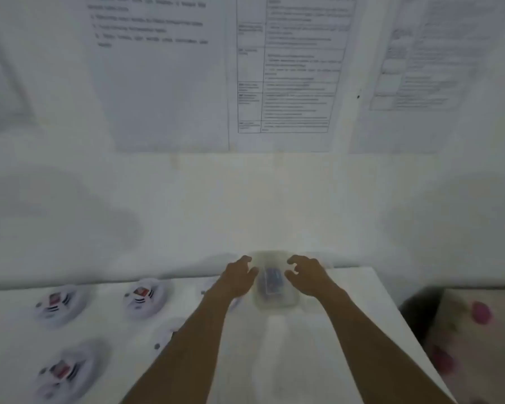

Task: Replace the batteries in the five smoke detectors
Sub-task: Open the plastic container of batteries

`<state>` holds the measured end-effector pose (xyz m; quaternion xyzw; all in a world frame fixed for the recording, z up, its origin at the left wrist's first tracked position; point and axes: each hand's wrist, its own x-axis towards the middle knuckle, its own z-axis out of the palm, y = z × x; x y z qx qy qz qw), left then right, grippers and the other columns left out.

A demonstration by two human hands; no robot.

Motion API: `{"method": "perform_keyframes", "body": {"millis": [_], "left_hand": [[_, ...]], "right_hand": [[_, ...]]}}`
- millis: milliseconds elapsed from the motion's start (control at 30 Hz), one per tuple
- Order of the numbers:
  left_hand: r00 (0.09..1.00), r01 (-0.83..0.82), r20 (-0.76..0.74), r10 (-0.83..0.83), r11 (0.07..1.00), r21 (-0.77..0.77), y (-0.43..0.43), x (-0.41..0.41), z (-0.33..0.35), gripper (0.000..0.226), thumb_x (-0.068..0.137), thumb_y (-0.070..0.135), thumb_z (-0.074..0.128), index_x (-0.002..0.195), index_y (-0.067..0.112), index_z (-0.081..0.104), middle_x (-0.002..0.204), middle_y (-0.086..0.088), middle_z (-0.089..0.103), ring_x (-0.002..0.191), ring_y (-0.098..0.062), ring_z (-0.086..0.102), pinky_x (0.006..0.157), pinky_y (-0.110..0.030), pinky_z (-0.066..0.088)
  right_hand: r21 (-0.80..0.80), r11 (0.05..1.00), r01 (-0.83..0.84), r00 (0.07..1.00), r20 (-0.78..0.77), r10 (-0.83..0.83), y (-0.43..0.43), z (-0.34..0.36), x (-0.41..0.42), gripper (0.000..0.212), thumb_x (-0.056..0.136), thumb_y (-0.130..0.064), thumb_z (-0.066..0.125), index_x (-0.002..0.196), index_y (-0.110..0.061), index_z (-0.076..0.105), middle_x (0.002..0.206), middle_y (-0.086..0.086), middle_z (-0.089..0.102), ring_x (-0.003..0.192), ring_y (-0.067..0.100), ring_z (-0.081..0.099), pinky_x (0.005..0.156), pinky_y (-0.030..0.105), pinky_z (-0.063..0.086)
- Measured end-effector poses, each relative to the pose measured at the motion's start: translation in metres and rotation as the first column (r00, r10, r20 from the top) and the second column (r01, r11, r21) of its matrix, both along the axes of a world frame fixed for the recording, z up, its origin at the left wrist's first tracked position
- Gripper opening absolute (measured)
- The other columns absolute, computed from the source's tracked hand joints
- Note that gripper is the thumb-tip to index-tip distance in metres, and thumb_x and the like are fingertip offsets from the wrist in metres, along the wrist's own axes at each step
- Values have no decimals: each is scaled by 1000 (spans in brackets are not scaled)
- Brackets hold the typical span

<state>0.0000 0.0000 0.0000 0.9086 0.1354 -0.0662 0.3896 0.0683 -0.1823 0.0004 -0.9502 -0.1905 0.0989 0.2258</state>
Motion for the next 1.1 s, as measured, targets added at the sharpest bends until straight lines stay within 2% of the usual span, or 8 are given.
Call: {"method": "perform_keyframes", "body": {"millis": [233,367,500,667,867,967,1033,1100], "left_hand": [[989,-150,-26,148,986,-71,-13,2,-10,45,95,21,48,138,12,42,137,-11,50,126,-26,46,102,-32,36],[981,-194,1,196,974,-113,-17,-5,-17,48,88,10,55,135,12,44,129,-14,56,114,-26,55,93,-33,48],[984,-171,26,175,979,-109,-18,-15,-20,49,89,8,54,137,10,42,130,-14,55,114,-26,55,90,-32,48],[980,-195,-14,197,957,-213,-15,-33,-28,51,89,6,51,138,14,42,126,-14,56,108,-27,56,87,-42,54],[987,-157,-2,159,971,-182,-8,-77,-35,50,91,2,45,139,18,43,133,-8,53,115,-22,52,85,-24,44],[992,-118,11,123,976,-184,1,-103,-36,50,91,3,46,137,23,47,133,-8,54,112,-20,52,85,-25,45],[997,-79,2,81,975,-207,5,-120,-36,50,91,3,45,135,25,49,131,-7,55,109,-17,52,88,-27,46],[999,-40,-12,38,973,-226,10,-138,-34,49,91,4,45,134,28,51,131,-4,56,110,-16,52,89,-28,47]], "right_hand": [[64,997,46,993,109,-53,-1,-15,-7,32,89,-18,56,119,-11,63,112,6,69,101,20,63,86,21,43],[14,1000,2,983,184,-5,2,-15,-14,33,89,-17,53,119,-10,62,108,10,69,99,25,63,93,26,41],[-53,999,5,981,196,6,5,-18,-27,34,92,-21,49,124,-13,56,110,10,65,102,26,59,94,30,37],[-19,998,58,995,77,-56,11,-17,-57,42,92,-24,52,132,-14,45,118,17,51,106,32,53,88,33,43],[12,995,104,992,-70,-103,14,-9,-98,57,91,-37,55,141,-18,33,127,15,40,102,32,58,86,30,45],[14,996,84,984,-158,-80,12,-7,-114,84,81,-43,68,148,-24,21,138,16,28,107,34,56,86,34,49],[15,999,42,970,-242,-37,12,-11,-122,99,73,-47,73,150,-27,14,148,13,20,115,34,53,74,36,56],[17,1000,-17,961,-277,21,11,-14,-134,105,67,-55,74,149,-28,16,143,10,33,108,32,57,57,32,57]]}}
